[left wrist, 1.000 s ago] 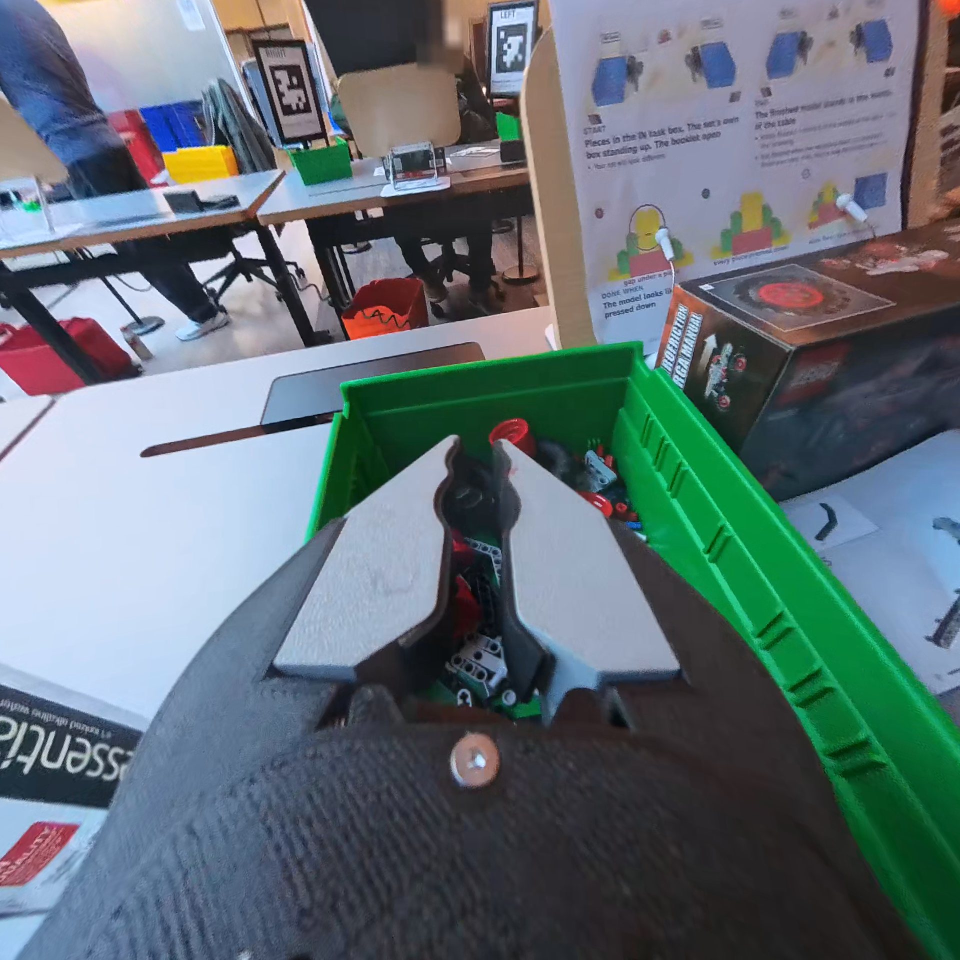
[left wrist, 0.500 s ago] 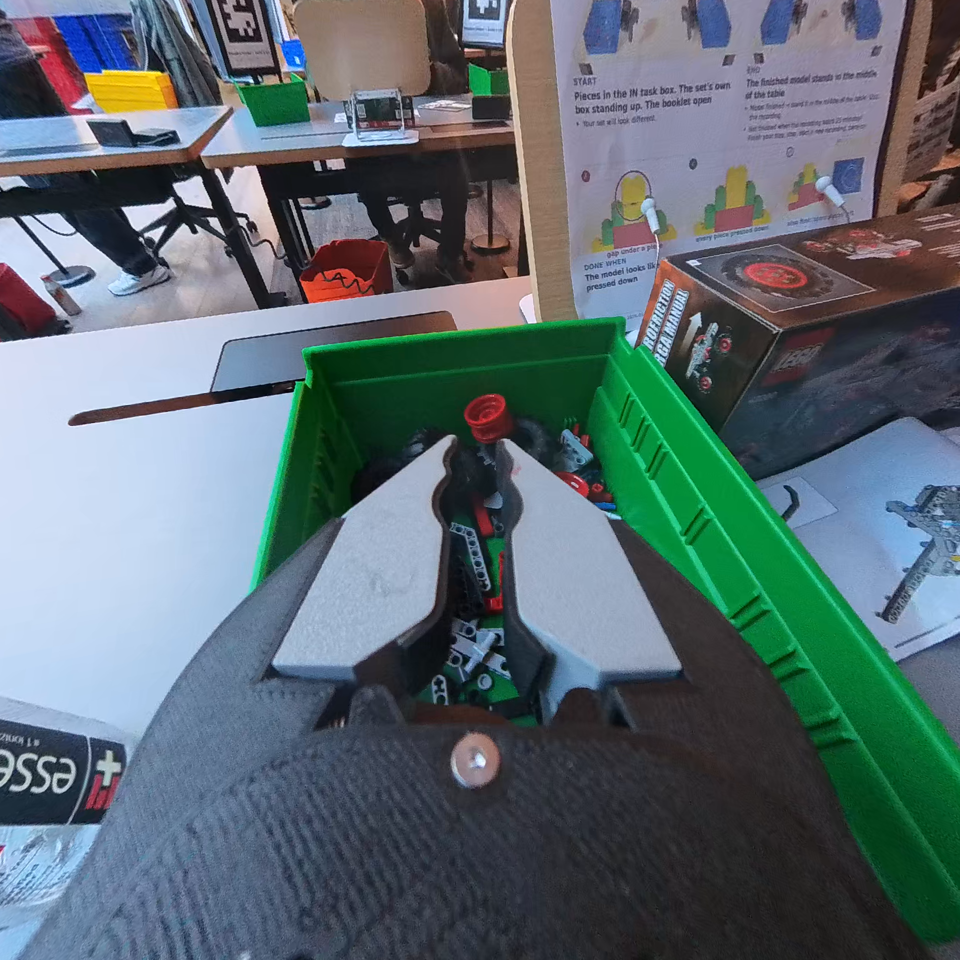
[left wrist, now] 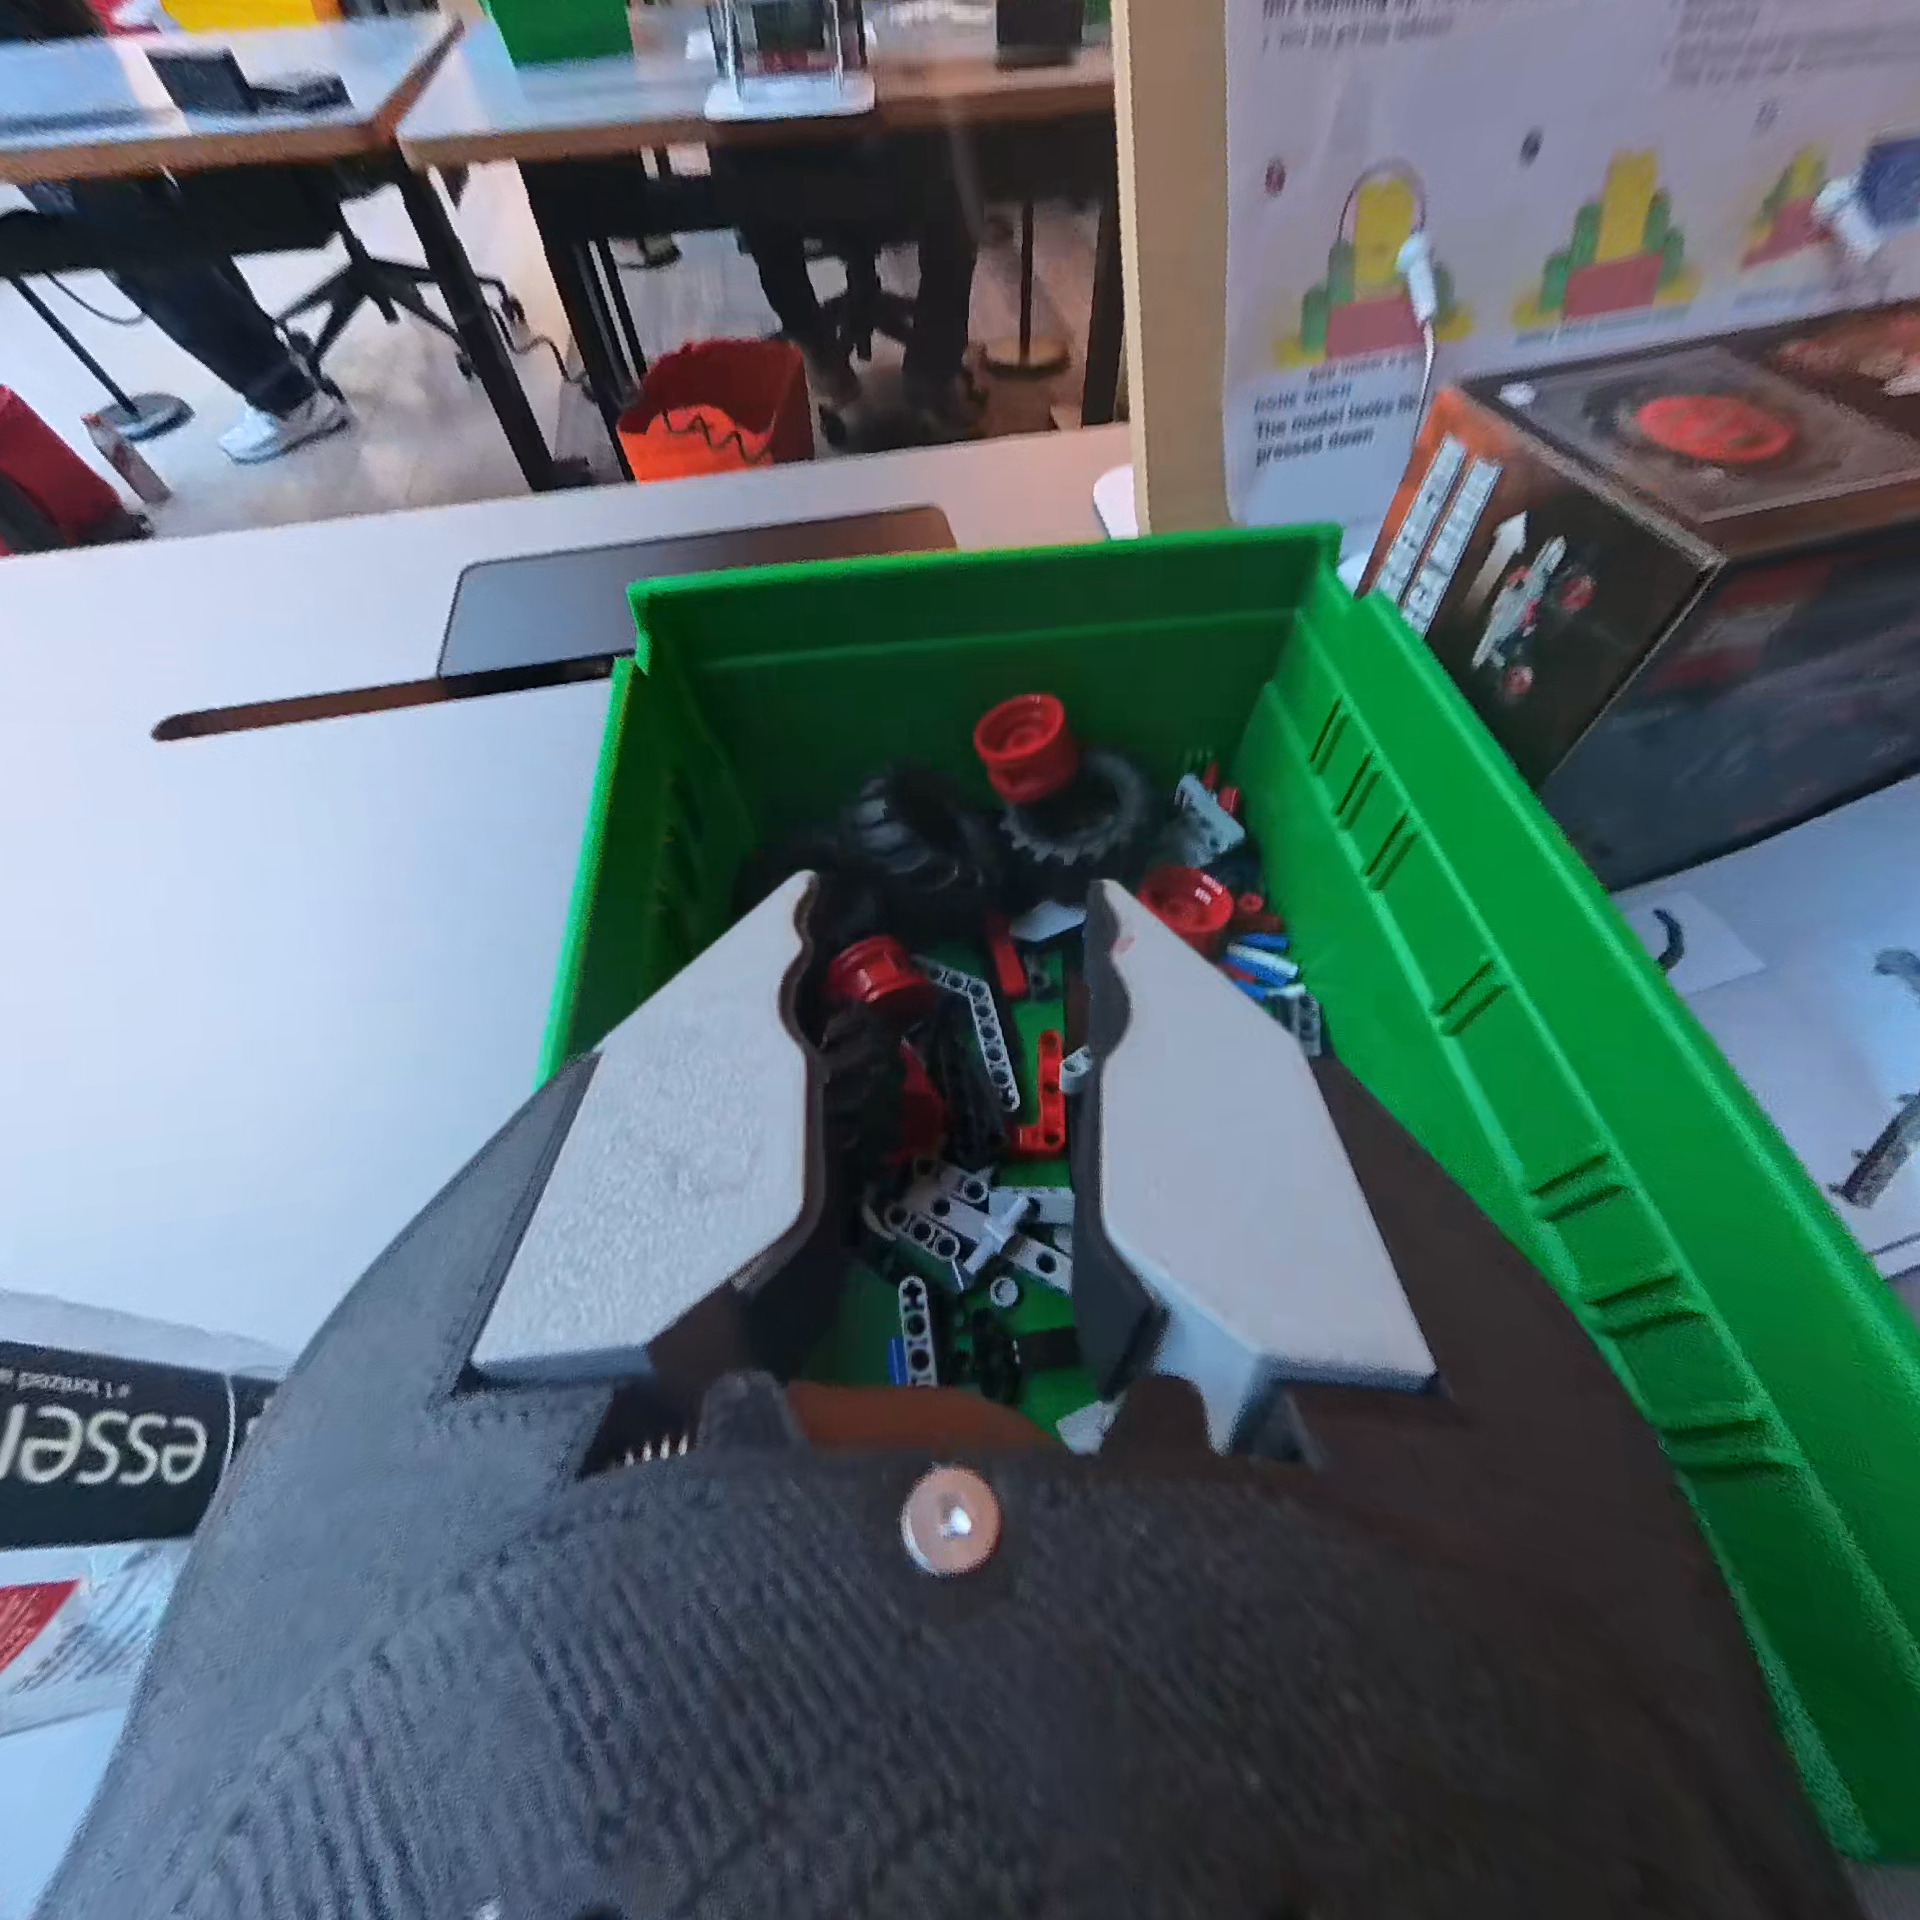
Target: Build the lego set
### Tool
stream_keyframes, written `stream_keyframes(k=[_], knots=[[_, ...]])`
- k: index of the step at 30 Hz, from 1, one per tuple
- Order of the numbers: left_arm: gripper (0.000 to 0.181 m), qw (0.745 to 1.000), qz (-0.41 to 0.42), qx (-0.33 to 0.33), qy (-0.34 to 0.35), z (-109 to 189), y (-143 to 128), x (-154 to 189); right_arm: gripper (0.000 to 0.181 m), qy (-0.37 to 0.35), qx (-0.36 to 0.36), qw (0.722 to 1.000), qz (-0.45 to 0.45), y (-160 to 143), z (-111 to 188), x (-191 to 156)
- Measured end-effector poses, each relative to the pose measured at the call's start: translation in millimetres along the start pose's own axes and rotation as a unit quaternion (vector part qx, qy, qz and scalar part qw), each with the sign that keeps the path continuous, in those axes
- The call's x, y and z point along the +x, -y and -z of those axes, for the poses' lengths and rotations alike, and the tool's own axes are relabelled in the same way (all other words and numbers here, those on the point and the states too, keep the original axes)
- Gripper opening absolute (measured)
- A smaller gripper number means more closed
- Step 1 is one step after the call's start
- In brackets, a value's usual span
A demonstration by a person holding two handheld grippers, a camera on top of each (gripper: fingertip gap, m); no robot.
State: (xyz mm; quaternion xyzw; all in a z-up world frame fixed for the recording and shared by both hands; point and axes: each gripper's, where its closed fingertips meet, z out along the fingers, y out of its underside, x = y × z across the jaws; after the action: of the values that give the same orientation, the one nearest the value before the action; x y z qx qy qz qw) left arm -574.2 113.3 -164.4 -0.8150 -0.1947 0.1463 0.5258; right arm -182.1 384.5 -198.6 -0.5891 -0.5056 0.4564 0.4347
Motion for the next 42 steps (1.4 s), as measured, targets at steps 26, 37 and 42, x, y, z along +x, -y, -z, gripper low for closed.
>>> stream_keyframes(k=[26,37,42], knots=[[0.026,0.977,-0.163,-0.065,0.118,-10.0,-14.5,-39.2,0.01,-0.038,-0.013,0.999,0.002,-6.5,-0.8,13.8],[0.027,0.99,-0.129,-0.002,0.057,-3.2,3.8,-12.5,0.008,-0.014,-0.02,1.0,0.018,-7.5,-5.3,0.6],[0.026,0.987,-0.133,-0.035,0.078,-10.5,-8.8,-22.3,0.008,-0.005,-0.019,1.0,0.02,-6.6,-6.6,-3.8]])
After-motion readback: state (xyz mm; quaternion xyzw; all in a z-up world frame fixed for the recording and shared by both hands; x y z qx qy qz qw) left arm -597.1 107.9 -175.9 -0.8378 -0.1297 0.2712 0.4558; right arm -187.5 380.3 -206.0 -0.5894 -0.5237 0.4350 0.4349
